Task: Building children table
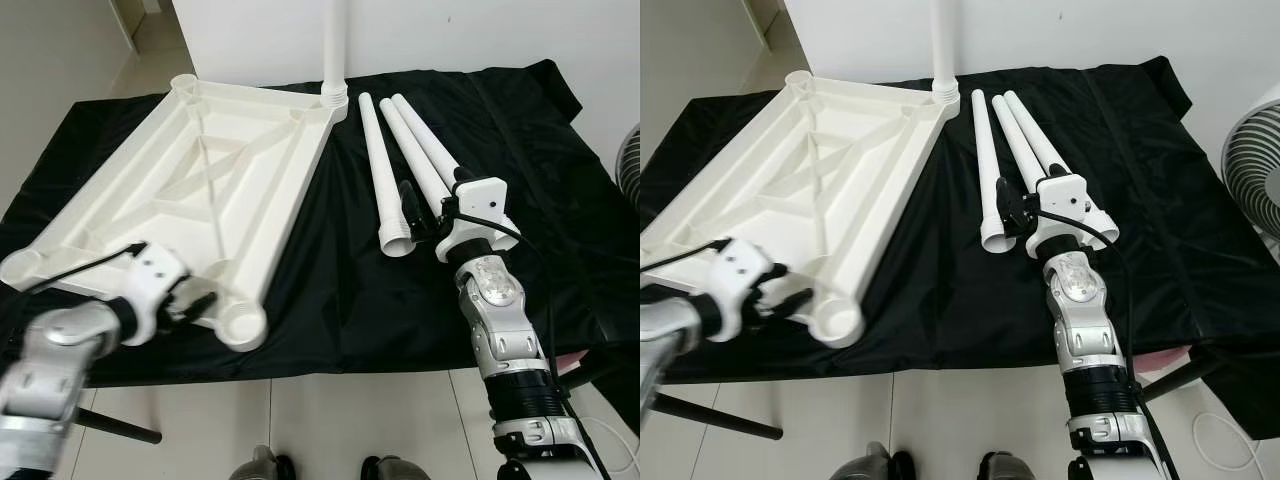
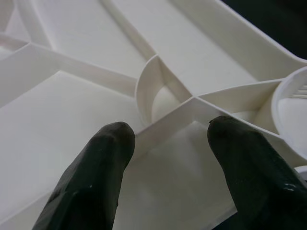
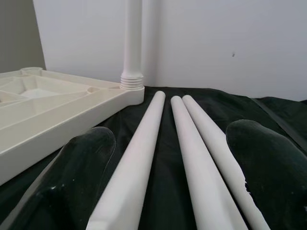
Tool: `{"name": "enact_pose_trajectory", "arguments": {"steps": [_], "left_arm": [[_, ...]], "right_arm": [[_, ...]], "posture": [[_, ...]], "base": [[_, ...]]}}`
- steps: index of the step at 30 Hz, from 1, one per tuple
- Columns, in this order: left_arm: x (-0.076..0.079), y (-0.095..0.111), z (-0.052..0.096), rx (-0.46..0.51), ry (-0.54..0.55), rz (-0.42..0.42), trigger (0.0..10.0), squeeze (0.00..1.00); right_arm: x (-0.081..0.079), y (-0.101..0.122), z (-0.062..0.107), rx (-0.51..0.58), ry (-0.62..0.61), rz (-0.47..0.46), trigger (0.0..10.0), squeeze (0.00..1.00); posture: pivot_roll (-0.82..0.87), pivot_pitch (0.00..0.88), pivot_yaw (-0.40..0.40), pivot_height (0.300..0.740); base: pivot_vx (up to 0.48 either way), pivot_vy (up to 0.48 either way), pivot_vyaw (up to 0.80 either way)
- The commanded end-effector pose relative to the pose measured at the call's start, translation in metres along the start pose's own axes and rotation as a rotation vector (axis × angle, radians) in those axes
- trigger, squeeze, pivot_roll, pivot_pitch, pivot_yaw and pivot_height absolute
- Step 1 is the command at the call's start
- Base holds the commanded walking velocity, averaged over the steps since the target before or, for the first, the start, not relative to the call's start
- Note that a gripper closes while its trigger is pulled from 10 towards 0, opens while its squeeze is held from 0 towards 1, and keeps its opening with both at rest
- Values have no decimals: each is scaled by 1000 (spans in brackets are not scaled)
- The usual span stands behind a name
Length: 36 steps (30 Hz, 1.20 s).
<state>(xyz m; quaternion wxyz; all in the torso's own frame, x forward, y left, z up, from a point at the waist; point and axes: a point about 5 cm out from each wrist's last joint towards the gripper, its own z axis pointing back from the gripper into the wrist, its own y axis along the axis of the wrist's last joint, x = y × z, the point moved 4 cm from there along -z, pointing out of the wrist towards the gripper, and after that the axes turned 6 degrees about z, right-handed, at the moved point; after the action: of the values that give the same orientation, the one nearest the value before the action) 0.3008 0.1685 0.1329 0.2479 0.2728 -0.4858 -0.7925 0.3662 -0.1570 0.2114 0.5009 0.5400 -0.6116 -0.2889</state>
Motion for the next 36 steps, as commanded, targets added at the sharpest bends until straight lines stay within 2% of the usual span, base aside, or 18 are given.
{"name": "enact_pose_trajectory", "arguments": {"steps": [1,2,3,5,8,10,13,21,22,26,28,31,32,33,34,35,36], "left_arm": [[11,-13,-7,-46,-43,37,10000,0],[17,-9,-14,-27,-58,43,10000,0],[17,-9,-14,-27,-58,43,10000,0],[27,-1,-27,6,-83,40,10000,0],[31,3,-31,16,-95,27,10000,0],[31,3,-31,16,-96,21,10000,0],[20,3,-25,5,-69,-34,10000,0],[6,-1,-14,-37,-72,-90,10000,0],[3,-3,-11,-56,-86,-86,10000,1000],[-4,-6,-6,-86,-86,-99,10000,1000],[-16,-6,-3,-104,-54,-132,10000,1000],[-17,-7,-3,-108,-52,-139,10000,1000],[-19,-8,-3,-117,-49,-147,10000,961],[-20,-10,-4,-126,-48,-150,10000,714],[-20,-10,-4,-126,-48,-150,10000,714],[-21,-13,-4,-141,-54,-159,10000,0],[-21,-13,-4,-141,-54,-159,10000,0]], "right_arm": [[-1,-3,2,-14,3,6,10000,0],[-1,-3,2,-14,4,4,10000,0],[-1,-3,2,-14,4,4,10000,0],[-3,-3,2,-16,6,3,10000,0],[-3,-3,3,-17,5,3,10000,0],[-2,-3,3,-18,3,2,10000,0],[-1,-5,4,-22,0,2,10000,0],[-3,-5,4,-24,1,-4,10000,0],[-6,-5,3,-22,7,-10,10000,0],[-14,-3,4,-14,56,-34,10000,0],[-32,-1,9,-5,161,-54,10000,0],[-35,-1,10,-5,184,-55,10000,0],[-40,-1,12,-9,216,-55,10000,0],[-42,-2,15,-12,239,-56,10000,0],[-42,-2,15,-12,239,-56,10000,0],[-49,-3,19,-19,297,-59,10000,0],[-49,-3,19,-19,297,-59,10000,0]], "posture": [[-111,130,91,740],[-111,130,91,740],[-111,130,91,740],[-107,138,94,740],[-108,141,97,740],[-107,142,96,740],[-106,144,99,740],[-88,144,100,740],[-88,144,100,740],[-86,139,103,740],[-86,139,102,740],[-86,139,102,740],[-86,137,101,740],[-87,137,101,740],[-87,137,101,740],[-87,137,101,740],[-87,137,101,740]], "base": [[0,0,0],[0,0,0],[0,0,0],[0,0,0],[0,0,0],[0,0,0],[0,0,0],[0,0,0],[0,0,0],[0,0,0],[0,0,0],[0,0,0],[0,0,0],[0,0,0],[0,0,0],[0,0,0],[0,0,0]]}}
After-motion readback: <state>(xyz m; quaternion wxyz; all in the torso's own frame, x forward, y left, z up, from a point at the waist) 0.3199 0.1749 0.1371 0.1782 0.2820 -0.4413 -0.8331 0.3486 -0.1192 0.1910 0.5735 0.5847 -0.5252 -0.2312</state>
